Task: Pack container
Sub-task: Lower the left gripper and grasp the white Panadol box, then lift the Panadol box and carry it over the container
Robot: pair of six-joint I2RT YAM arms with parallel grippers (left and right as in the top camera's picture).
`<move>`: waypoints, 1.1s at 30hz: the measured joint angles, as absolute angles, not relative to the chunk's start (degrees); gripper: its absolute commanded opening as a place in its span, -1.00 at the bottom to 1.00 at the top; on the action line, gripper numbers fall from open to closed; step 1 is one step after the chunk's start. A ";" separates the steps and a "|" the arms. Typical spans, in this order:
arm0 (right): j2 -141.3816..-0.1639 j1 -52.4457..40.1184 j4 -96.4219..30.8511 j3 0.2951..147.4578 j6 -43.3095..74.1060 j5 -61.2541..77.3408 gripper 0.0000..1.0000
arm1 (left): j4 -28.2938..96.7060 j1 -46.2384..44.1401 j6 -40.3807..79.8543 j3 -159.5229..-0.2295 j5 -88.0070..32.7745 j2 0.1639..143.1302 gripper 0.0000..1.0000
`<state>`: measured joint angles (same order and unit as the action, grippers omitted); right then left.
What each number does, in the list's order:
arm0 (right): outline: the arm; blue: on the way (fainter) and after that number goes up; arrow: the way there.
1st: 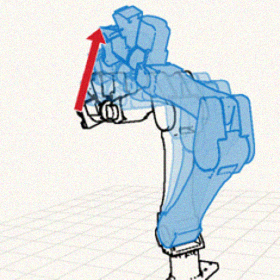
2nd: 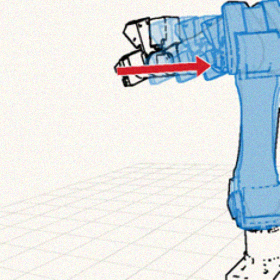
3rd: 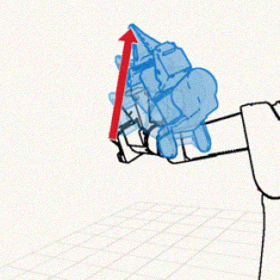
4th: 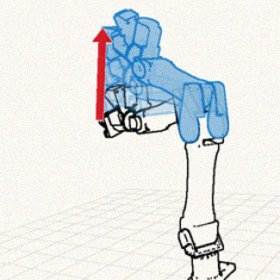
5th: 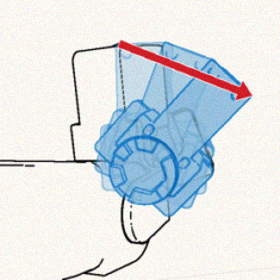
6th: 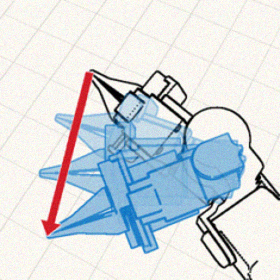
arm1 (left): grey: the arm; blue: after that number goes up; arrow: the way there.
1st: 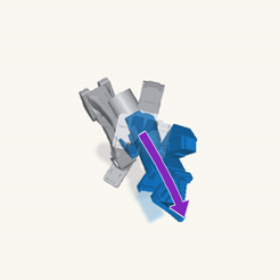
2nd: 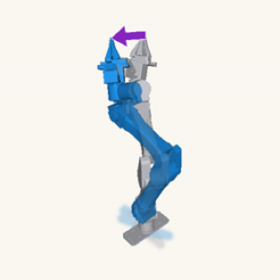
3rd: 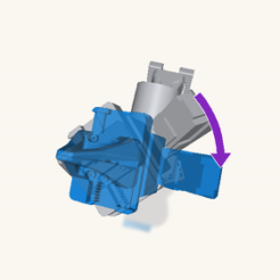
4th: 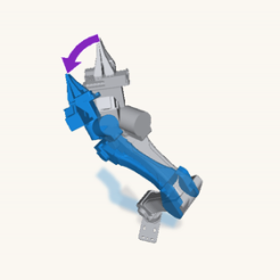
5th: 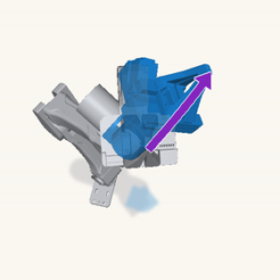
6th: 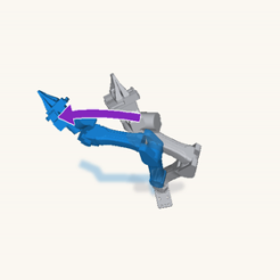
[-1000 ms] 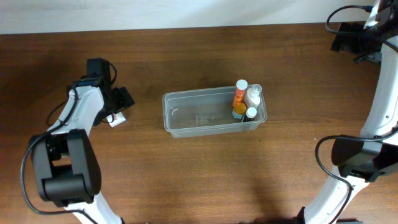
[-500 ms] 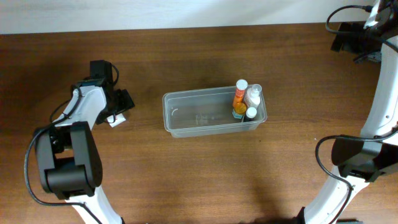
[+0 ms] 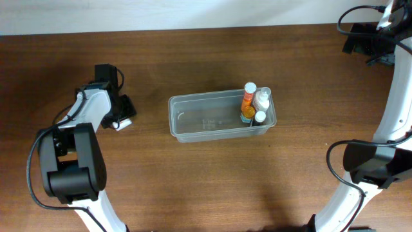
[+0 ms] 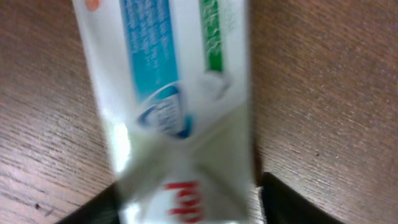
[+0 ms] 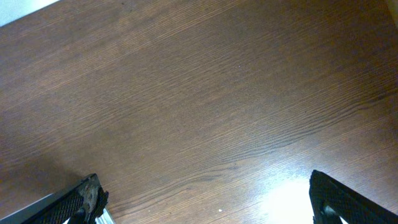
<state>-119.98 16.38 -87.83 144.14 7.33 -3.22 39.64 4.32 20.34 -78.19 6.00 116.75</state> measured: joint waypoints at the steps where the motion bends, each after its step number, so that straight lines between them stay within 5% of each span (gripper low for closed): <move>1: -119.98 16.38 -87.83 144.14 7.35 -3.22 0.97 | 39.68 4.34 20.01 -78.19 6.00 116.75 -0.17; 21: -119.98 16.38 -87.83 144.14 7.31 -3.22 0.97 | 46.74 4.32 18.83 -82.26 5.45 116.71 -0.15; 33: -119.98 16.38 -87.83 144.14 7.35 -3.22 0.97 | 52.80 -2.70 0.43 -93.80 -5.30 109.97 -0.17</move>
<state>-119.98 16.38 -87.83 144.14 7.35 -3.22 52.80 -2.70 0.43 -93.80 -5.30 109.97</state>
